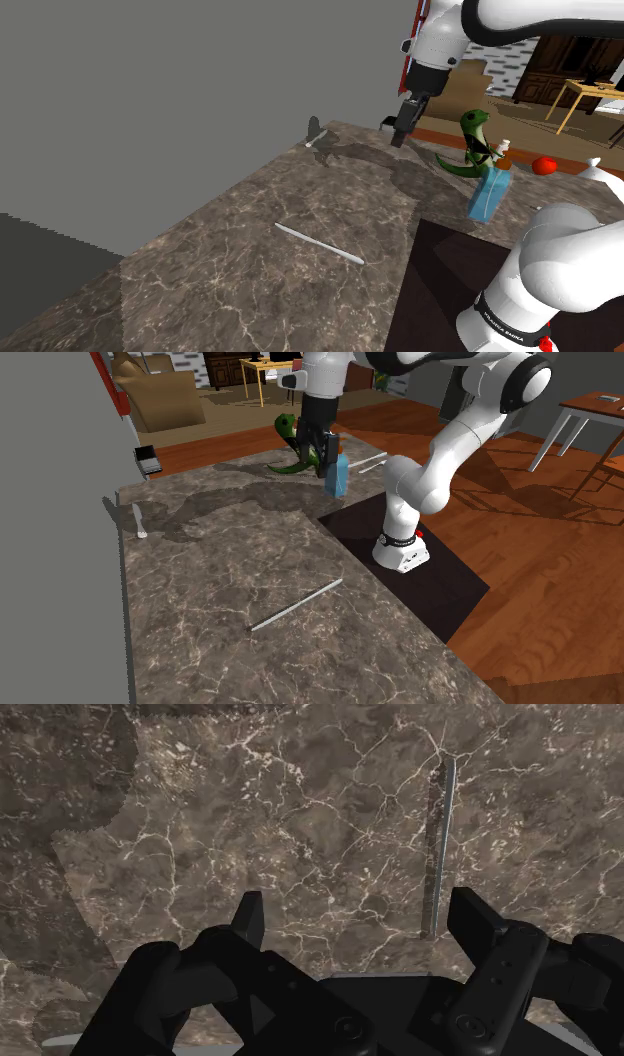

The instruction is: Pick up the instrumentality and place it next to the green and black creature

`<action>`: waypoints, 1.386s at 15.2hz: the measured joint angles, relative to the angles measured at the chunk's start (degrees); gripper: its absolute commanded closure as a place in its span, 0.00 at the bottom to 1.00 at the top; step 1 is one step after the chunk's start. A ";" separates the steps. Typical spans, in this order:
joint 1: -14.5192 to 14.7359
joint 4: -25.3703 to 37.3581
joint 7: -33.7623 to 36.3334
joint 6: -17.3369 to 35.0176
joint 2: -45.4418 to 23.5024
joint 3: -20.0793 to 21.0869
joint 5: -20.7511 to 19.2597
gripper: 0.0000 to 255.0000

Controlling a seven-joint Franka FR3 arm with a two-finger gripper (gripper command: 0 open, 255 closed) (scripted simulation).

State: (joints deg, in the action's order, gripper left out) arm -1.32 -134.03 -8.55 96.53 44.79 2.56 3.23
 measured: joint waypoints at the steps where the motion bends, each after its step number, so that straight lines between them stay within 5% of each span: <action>1: 0.00 0.00 0.00 0.00 0.00 0.00 0.00 0.00; 13: 3.68 -10.92 7.68 17.66 -7.35 10.19 3.95 0.00; 21: 4.94 -13.50 14.10 31.52 -19.22 18.05 4.26 0.00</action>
State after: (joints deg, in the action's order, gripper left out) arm 3.61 -147.53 5.54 128.05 25.57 20.61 7.48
